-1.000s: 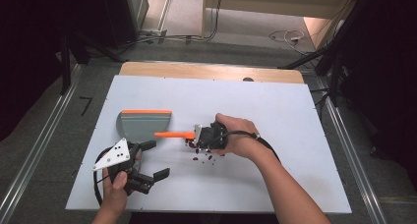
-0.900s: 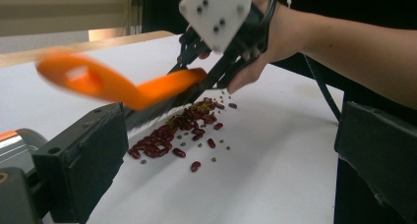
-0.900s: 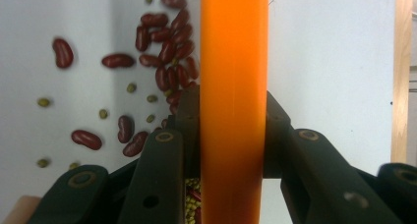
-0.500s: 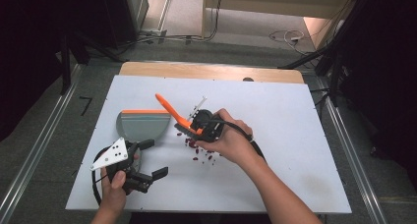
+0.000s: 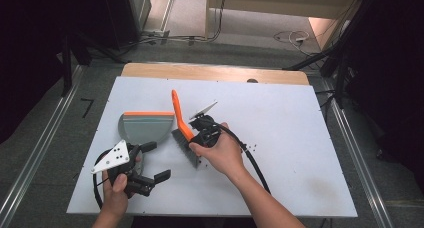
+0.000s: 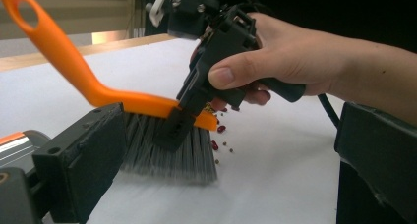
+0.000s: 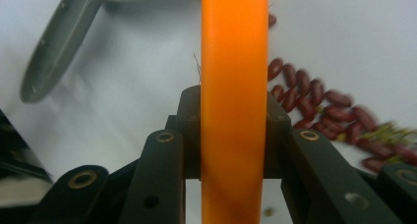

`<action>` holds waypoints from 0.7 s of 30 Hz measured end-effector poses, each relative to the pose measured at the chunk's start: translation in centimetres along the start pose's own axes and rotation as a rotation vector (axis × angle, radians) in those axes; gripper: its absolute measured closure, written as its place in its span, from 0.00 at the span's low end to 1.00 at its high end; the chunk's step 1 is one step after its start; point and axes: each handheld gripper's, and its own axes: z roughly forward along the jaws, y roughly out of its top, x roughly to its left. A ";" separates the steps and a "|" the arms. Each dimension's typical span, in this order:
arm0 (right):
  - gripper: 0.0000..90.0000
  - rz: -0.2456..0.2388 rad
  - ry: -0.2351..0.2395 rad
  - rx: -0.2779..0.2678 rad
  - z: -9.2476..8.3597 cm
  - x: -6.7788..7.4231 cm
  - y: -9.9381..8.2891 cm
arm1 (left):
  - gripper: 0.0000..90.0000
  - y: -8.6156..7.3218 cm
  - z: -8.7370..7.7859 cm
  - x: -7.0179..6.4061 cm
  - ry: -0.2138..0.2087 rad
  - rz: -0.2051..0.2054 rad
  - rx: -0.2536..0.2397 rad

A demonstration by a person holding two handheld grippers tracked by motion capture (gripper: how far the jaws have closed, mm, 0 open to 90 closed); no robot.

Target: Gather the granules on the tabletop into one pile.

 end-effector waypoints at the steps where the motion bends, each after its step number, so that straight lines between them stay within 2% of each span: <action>1: 0.76 0.014 0.033 0.008 0.3 -0.2 0.0 | 0.01 0.0 0.0 0.0 -0.001 0.001 0.001; 2: 0.76 0.022 0.050 0.010 0.6 -0.3 0.0 | 0.01 0.0 0.0 0.0 -0.001 -0.001 0.001; 4: 0.76 0.061 0.033 0.006 0.9 -0.7 0.1 | 0.01 0.0 0.1 0.0 -0.002 0.000 0.001; 6: 0.76 0.078 0.012 0.006 1.0 -1.2 0.1 | 0.01 0.0 0.1 0.0 -0.001 0.001 0.002; 7: 0.76 0.093 0.015 0.011 1.0 -1.4 0.2 | 0.01 0.0 0.2 -0.1 -0.002 0.002 0.003; 11: 0.76 0.097 -0.008 0.019 1.0 -2.1 -0.2 | 0.01 -0.1 0.2 -0.1 -0.004 0.001 0.004; 21: 0.76 0.146 0.001 0.006 0.5 -3.9 -1.3 | 0.01 -0.1 0.3 -0.2 -0.005 0.003 0.004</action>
